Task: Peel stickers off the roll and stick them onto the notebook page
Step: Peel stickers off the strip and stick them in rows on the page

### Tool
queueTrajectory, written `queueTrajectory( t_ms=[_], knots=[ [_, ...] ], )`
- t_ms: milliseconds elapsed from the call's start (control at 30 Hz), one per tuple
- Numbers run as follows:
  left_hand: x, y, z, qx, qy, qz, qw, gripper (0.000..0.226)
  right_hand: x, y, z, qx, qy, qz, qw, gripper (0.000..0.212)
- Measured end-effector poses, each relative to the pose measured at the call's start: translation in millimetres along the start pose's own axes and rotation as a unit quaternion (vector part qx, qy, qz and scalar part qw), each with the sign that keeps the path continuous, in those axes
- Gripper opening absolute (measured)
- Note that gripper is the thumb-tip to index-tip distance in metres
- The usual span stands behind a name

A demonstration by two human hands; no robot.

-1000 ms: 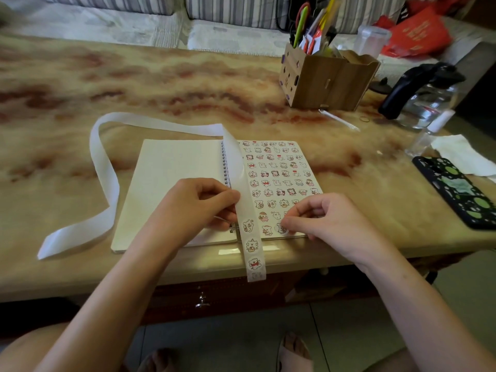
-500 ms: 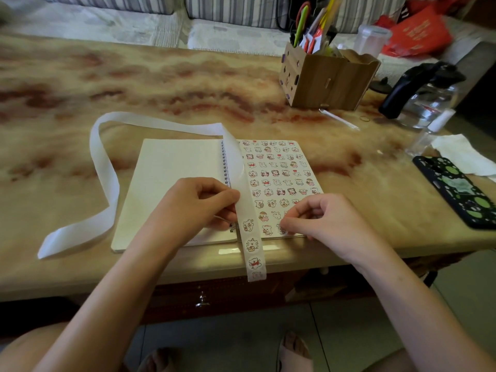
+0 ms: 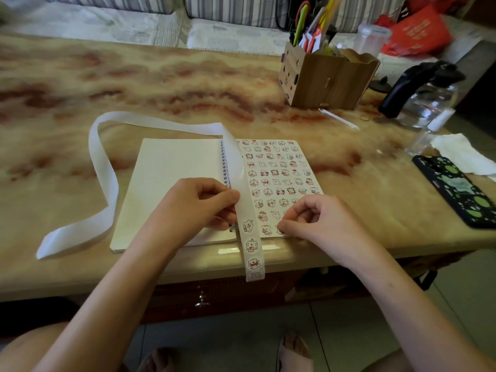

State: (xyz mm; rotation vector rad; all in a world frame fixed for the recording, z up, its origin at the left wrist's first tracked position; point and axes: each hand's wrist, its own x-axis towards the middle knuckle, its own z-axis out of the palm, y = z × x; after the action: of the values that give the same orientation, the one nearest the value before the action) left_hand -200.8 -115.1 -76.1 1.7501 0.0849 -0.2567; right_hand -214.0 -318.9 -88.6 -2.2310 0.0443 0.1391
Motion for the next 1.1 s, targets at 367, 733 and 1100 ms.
queueTrajectory(
  t_ms=[367, 733, 1100],
  knots=[
    [1, 0, 0, 0.003, 0.002, 0.002, 1.000, 0.011, 5, 3, -2, 0.017, -0.001, 0.008, 1.000, 0.031],
    [-2, 3, 1, -0.016, -0.002, 0.022, 1.000, 0.014, 8, 5, -4, 0.020, 0.016, -0.010, 1.000, 0.008],
    [-2, 4, 4, -0.034, 0.022, 0.065, 0.997, 0.016, -11, -22, 11, 0.158, -0.041, -0.104, 0.981, 0.018]
  ],
)
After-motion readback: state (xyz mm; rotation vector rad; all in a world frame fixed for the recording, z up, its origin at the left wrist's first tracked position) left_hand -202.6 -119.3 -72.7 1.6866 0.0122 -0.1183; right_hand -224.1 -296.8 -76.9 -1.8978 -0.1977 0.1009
